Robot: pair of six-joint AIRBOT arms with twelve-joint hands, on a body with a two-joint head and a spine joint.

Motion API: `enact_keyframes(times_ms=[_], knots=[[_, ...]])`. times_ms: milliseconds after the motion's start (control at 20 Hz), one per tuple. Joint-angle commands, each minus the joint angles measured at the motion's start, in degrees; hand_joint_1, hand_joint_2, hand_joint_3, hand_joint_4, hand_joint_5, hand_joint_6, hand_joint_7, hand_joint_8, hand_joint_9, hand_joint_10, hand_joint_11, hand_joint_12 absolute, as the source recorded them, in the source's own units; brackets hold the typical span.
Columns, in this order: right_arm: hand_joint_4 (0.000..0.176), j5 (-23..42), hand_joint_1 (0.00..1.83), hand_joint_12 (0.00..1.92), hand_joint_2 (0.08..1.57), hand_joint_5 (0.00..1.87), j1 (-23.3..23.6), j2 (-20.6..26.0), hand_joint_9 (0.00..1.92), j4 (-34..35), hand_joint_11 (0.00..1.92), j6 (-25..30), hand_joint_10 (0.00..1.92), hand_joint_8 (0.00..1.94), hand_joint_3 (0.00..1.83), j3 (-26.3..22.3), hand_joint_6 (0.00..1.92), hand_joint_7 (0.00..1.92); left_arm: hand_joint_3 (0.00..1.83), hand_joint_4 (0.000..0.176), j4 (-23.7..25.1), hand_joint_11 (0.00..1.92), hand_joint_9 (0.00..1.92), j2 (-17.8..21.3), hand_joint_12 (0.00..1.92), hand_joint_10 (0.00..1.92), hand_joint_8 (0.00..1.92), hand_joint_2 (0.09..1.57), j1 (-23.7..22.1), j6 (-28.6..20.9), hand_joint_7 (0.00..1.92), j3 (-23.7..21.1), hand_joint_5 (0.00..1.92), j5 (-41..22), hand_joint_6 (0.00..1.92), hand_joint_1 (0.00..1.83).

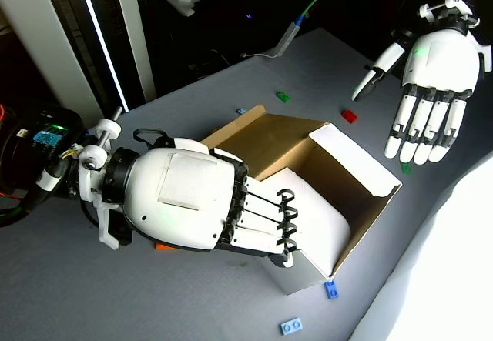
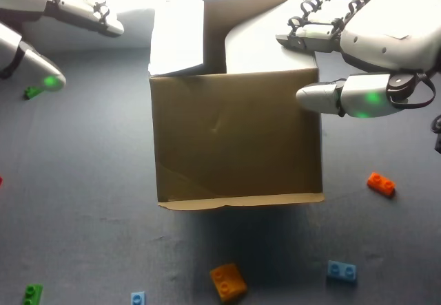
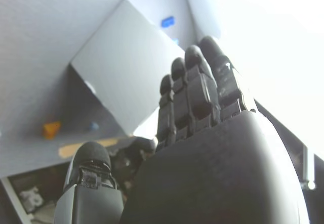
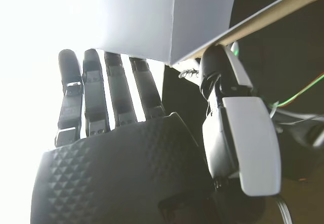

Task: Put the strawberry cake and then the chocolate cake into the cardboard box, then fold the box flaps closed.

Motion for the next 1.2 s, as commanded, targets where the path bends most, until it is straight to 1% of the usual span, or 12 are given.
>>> enact_keyframes(times_ms=[0,150,250,300,400,550,600,650,750,950,1100,1150], knots=[[0.0,2.49,0.0,0.79,1.27,0.25,-0.3,0.22,0.23,-0.17,0.0,-0.12,0.04,0.01,0.0,0.12,0.0,0.26,0.0,0.0,-4.5,0.0,0.27,0.57,0.83,0.0,0.0,1.16,-0.15,0.33,0.26,0.57,0.22,-1.45,0.0,0.0],[0.0,5.03,0.0,0.73,1.27,0.21,0.78,1.15,0.24,3.65,0.0,-0.08,0.04,0.01,0.0,-0.16,0.0,0.27,0.0,0.0,-3.96,0.0,0.28,1.09,0.83,0.0,0.0,1.16,0.83,0.88,0.27,1.33,0.22,-3.8,0.0,0.0],[0.0,5.06,0.0,0.75,1.27,0.21,2.14,2.72,0.24,6.91,0.0,-0.05,0.03,0.0,0.0,-0.69,0.0,0.28,0.0,0.0,-3.96,0.0,0.28,1.83,0.84,0.0,0.0,1.17,1.43,1.29,0.26,0.47,0.22,-5.3,0.0,0.0],[0.0,7.15,0.0,0.73,1.27,0.23,2.14,5.48,0.24,8.94,0.0,0.29,0.03,0.01,0.0,-2.39,0.01,0.29,0.0,0.0,-4.16,0.0,0.27,3.12,0.82,0.0,0.0,1.16,2.08,1.87,0.26,-1.74,0.22,-6.43,0.01,0.0],[0.0,8.22,0.0,0.75,1.27,0.23,1.41,7.26,0.24,10.07,0.0,0.35,0.03,0.01,0.0,-3.76,0.01,0.28,0.0,0.0,-5.25,0.0,0.28,3.86,0.84,0.0,0.01,1.17,3.12,2.04,0.28,-3.13,0.23,-7.18,0.01,0.0],[0.0,7.71,0.0,0.73,1.27,0.21,0.59,11.49,0.24,12.26,0.0,0.43,0.02,0.0,0.0,-6.87,0.0,0.26,0.0,0.0,-6.28,0.0,0.3,5.39,0.86,0.0,0.0,1.18,5.27,2.42,0.29,-6.76,0.24,-8.18,0.0,0.0],[0.0,7.79,0.0,0.74,1.28,0.23,-0.07,12.95,0.24,15.1,0.0,0.44,0.02,0.0,0.0,-8.01,0.01,0.26,0.0,0.0,-7.01,0.0,0.29,5.95,0.86,0.0,0.0,1.18,6.08,2.48,0.29,-7.97,0.22,-8.45,0.0,0.0],[0.0,9.37,0.0,0.74,1.28,0.22,-1.81,15.8,0.23,19.39,0.0,1.73,0.02,0.0,0.0,-10.09,0.0,0.25,0.0,0.0,-7.7,0.0,0.29,6.59,0.85,0.0,0.0,1.18,7.23,2.82,0.28,-9.59,0.22,-8.55,0.0,0.0],[0.0,12.74,0.0,0.69,1.28,0.2,-5.56,19.42,0.21,21.99,0.0,3.61,0.01,0.0,0.0,-12.48,0.0,0.23,0.0,0.0,-8.62,0.0,0.29,7.31,0.84,0.0,0.0,1.16,8.73,3.2,0.29,-11.49,0.23,-8.84,0.0,0.0],[0.0,9.67,0.0,0.73,1.26,0.22,-10.81,25.63,0.21,22.12,0.0,3.31,0.0,0.0,0.0,-16.08,0.01,0.24,0.0,0.0,-11.76,0.0,0.31,8.14,0.85,0.01,0.0,1.14,12.78,3.93,0.3,-13.7,0.24,-9.5,0.01,0.0],[0.0,11.86,0.0,0.71,1.27,0.22,-15.24,29.23,0.23,22.11,0.0,2.45,0.01,0.01,0.0,-18.27,0.01,0.26,0.01,0.0,-12.72,0.01,0.3,8.67,0.86,0.0,0.0,1.18,14.91,4.11,0.29,-15.85,0.24,-9.59,0.0,0.0],[0.0,12.38,0.0,0.76,1.26,0.23,-16.08,30.13,0.25,22.11,0.0,1.66,0.02,0.01,0.0,-18.85,0.01,0.29,0.01,0.0,-13.18,0.02,0.3,9.06,0.87,0.0,0.0,1.19,15.42,4.21,0.29,-16.96,0.24,-9.55,0.0,0.0]])
